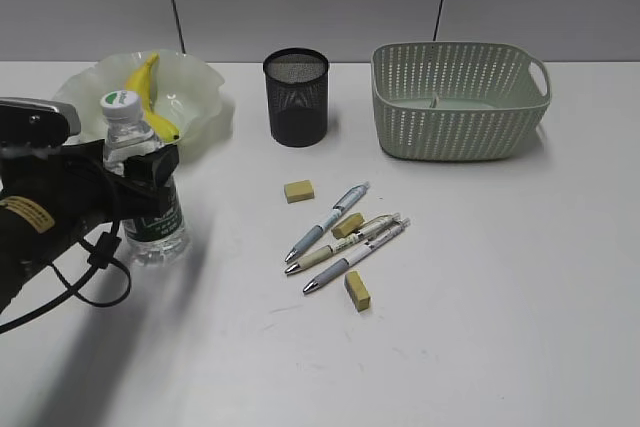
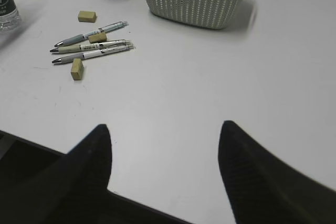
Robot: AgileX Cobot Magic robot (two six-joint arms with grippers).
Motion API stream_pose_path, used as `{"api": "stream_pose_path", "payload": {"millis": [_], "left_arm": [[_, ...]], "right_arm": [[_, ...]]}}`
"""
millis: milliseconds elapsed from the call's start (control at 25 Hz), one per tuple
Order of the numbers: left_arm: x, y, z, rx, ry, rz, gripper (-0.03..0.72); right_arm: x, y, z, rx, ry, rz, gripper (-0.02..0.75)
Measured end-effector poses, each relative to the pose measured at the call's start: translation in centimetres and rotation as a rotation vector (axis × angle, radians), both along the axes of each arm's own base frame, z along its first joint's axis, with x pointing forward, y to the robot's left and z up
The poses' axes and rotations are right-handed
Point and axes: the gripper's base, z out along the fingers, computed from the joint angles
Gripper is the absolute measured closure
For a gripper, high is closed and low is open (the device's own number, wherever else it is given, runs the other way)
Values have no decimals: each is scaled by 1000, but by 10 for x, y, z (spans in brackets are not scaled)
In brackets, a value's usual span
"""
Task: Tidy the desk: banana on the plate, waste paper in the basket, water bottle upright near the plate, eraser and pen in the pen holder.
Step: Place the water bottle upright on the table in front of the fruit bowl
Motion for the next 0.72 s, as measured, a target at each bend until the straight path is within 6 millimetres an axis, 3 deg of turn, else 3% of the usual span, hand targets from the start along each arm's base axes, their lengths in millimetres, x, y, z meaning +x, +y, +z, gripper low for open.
{"api": "stream_pose_path", "payload": {"millis": [120, 480, 720], "left_arm": [[0, 0, 2, -3, -8, 1, 137], [-7, 3, 38, -59, -133, 1, 130], [-22, 10, 91, -93, -259, -8, 130]], "right_arm": [[0, 0, 0, 0, 0, 0, 232], [0, 0, 0, -1, 0, 0, 232], [0, 0, 0, -1, 0, 0, 233]]}}
